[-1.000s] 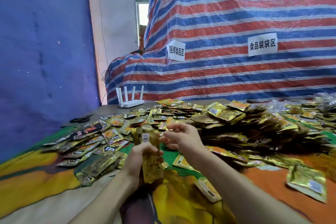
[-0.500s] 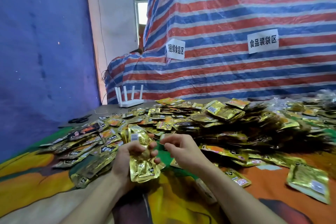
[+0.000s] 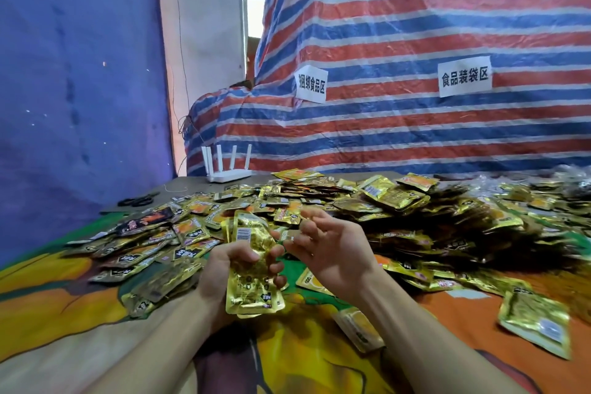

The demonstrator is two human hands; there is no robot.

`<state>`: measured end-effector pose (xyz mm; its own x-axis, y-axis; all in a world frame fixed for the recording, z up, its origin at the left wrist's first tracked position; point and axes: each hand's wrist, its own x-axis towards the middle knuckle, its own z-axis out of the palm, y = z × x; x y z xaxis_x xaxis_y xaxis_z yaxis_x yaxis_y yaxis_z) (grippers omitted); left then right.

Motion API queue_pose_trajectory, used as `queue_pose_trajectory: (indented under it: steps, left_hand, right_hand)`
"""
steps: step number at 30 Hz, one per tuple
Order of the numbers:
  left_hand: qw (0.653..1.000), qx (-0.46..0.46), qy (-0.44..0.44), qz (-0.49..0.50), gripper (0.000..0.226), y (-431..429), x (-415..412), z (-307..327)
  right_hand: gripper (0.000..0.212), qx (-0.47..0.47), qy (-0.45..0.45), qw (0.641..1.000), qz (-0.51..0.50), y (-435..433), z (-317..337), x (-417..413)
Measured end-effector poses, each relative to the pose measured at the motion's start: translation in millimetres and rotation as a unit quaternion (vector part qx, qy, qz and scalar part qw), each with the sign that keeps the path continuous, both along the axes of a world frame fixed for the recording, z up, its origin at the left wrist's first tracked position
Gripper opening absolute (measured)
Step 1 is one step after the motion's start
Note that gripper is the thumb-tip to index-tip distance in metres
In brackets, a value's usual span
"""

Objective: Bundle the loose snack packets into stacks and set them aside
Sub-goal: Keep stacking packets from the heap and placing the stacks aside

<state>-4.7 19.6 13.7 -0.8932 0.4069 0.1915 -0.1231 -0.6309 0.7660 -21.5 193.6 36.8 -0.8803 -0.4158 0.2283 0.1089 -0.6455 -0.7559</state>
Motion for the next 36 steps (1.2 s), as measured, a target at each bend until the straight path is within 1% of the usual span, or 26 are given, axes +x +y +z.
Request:
queue_pose_trajectory:
  steps: [2,5,7,9,12,14,17,19,21,24,26,28,30,33,36]
  left_hand:
    - [1.0,-0.001,-0.001,-0.006,0.034,0.1,-0.1,0.3]
    - [1.0,-0.014,-0.01,0.007,0.028,0.5,-0.6,0.3]
    - [0.998,-0.038,-0.034,0.045,0.027,0.5,-2.6,-1.0]
    - [0.993,-0.061,-0.064,0.084,0.032,0.3,-3.8,-3.0]
    - [0.977,-0.084,-0.105,0.165,0.036,-0.2,-5.3,-4.1]
    - [0.966,-0.065,-0.116,0.221,0.031,-1.8,-6.6,-3.2]
    - [0.955,-0.009,-0.112,0.275,0.012,-4.6,-8.9,-1.0]
    - [0.944,-0.017,-0.109,0.312,0.016,-6.1,-11.0,-1.3]
    - [0.942,-0.012,-0.102,0.32,0.021,-5.3,-10.9,-1.6]
    - [0.943,-0.016,-0.085,0.321,0.029,-4.4,-9.8,0.0]
    - [0.948,-0.021,-0.069,0.309,0.033,-4.4,-10.3,-0.1]
    - [0.957,-0.019,-0.058,0.284,0.038,-2.8,-9.0,0.7]
    - [0.958,-0.033,-0.05,0.28,0.04,-1.4,-7.4,0.6]
    - [0.947,-0.074,-0.067,0.305,0.031,-0.8,-4.3,2.3]
    - [0.929,-0.159,-0.074,0.327,0.027,1.8,-2.7,1.2]
  right_hand:
    - [0.027,0.016,-0.002,1.0,-0.007,-1.2,-0.5,-1.9]
    - [0.031,0.097,0.038,0.994,-0.034,-4.8,-3.7,-0.7]
    - [0.036,0.15,0.07,0.985,-0.053,-6.2,-8.2,0.4]
    - [0.047,0.19,0.097,0.974,-0.073,-6.9,-12.5,0.4]
    - [0.057,0.232,0.104,0.961,-0.105,-9.3,-14.5,2.4]
    - [0.06,0.257,0.102,0.954,-0.119,-13.0,-15.3,5.0]
    - [0.062,0.295,0.118,0.938,-0.136,-20.8,-18.7,8.0]
    - [0.065,0.322,0.131,0.928,-0.137,-27.4,-22.5,9.5]
    - [0.067,0.358,0.147,0.912,-0.137,-33.0,-26.7,9.7]
    - [0.071,0.422,0.193,0.875,-0.143,-37.3,-30.0,10.0]
    - [0.069,0.431,0.211,0.865,-0.149,-38.0,-31.9,9.1]
    - [0.057,0.422,0.225,0.866,-0.147,-38.3,-32.7,8.3]
    - [0.054,0.421,0.232,0.865,-0.142,-38.0,-34.3,6.8]
    - [0.065,0.421,0.231,0.866,-0.136,-36.6,-35.1,7.0]
    - [0.074,0.412,0.237,0.865,-0.159,-37.2,-35.4,9.1]
